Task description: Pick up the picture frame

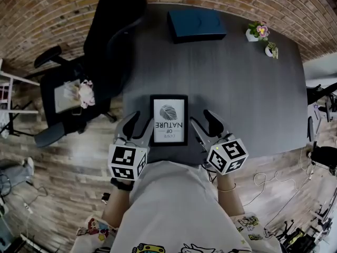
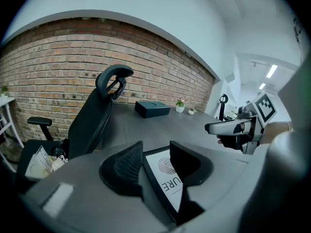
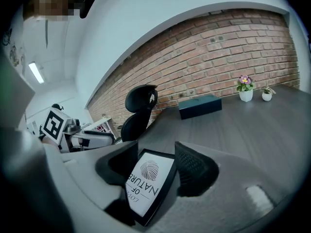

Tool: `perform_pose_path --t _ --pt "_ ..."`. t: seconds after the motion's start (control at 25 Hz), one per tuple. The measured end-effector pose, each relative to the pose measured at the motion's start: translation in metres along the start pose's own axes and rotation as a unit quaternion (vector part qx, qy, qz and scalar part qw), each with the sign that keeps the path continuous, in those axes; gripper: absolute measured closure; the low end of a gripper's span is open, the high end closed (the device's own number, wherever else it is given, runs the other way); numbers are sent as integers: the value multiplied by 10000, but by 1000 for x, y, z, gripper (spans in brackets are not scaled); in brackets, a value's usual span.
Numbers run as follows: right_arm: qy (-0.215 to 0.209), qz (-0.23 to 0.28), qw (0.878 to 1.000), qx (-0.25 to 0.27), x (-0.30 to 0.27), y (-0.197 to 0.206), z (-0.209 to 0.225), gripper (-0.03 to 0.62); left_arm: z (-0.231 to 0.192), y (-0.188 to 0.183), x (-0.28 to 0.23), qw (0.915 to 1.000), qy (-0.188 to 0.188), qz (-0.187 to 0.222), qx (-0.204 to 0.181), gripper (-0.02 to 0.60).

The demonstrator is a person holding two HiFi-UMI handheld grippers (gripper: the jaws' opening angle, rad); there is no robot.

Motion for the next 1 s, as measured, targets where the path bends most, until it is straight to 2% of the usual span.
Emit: perform_pose_path --t 0.56,1.0 --pt "-83 -571 9969 -529 -30 47 16 367 -1 55 -47 9961 98 -846 221 417" --pt "-179 -819 9939 -717 -48 59 23 373 -5 80 -67 9906 146 -1316 339 419"
Point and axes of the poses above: the fingertips, and each gripper's own axes: x backward along the fingers, z to its right, y out of its underside, the point moved 3 cm from there along x, backward along the fingers, and after that the axes turned 6 degrees about -z, right-handed, at the moved point
